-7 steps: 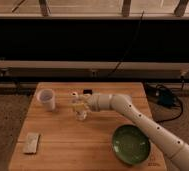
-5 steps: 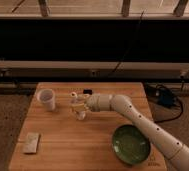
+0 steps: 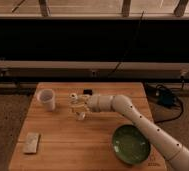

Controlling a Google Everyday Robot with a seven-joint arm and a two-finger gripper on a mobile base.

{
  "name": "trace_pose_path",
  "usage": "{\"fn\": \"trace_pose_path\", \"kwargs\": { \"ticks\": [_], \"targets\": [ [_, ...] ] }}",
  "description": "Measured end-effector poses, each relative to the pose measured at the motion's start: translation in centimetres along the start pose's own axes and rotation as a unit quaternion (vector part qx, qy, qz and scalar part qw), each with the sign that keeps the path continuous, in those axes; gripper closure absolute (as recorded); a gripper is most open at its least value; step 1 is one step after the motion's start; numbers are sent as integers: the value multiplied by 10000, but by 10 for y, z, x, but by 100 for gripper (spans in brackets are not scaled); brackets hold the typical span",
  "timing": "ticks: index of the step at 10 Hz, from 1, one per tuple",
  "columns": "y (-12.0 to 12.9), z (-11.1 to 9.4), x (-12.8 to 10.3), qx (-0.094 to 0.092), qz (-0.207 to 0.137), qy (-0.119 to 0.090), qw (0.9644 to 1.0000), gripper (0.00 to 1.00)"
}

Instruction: Stand the bottle upright

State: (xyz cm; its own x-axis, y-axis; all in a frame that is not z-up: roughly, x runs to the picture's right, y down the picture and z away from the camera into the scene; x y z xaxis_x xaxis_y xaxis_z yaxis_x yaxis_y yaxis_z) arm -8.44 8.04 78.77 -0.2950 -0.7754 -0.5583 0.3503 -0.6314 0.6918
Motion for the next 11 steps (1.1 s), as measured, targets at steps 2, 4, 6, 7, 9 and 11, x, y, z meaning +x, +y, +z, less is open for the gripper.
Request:
{"fn": "trace_pose_path", "kwargs": {
  "ticks": [2, 4, 6, 7, 9, 11],
  "targets": [
    [2, -1, -4, 27, 21, -71, 10000, 21],
    [4, -4, -7, 17, 67, -136, 9999, 20],
    [4, -7, -9, -10, 100, -184, 9998, 20],
    [4, -11, -9, -40, 134, -261, 9996, 20],
    [1, -17, -11, -86, 181, -503, 9985, 20],
    [-1, -19, -13, -87, 146, -502, 9986, 31]
  ]
}}
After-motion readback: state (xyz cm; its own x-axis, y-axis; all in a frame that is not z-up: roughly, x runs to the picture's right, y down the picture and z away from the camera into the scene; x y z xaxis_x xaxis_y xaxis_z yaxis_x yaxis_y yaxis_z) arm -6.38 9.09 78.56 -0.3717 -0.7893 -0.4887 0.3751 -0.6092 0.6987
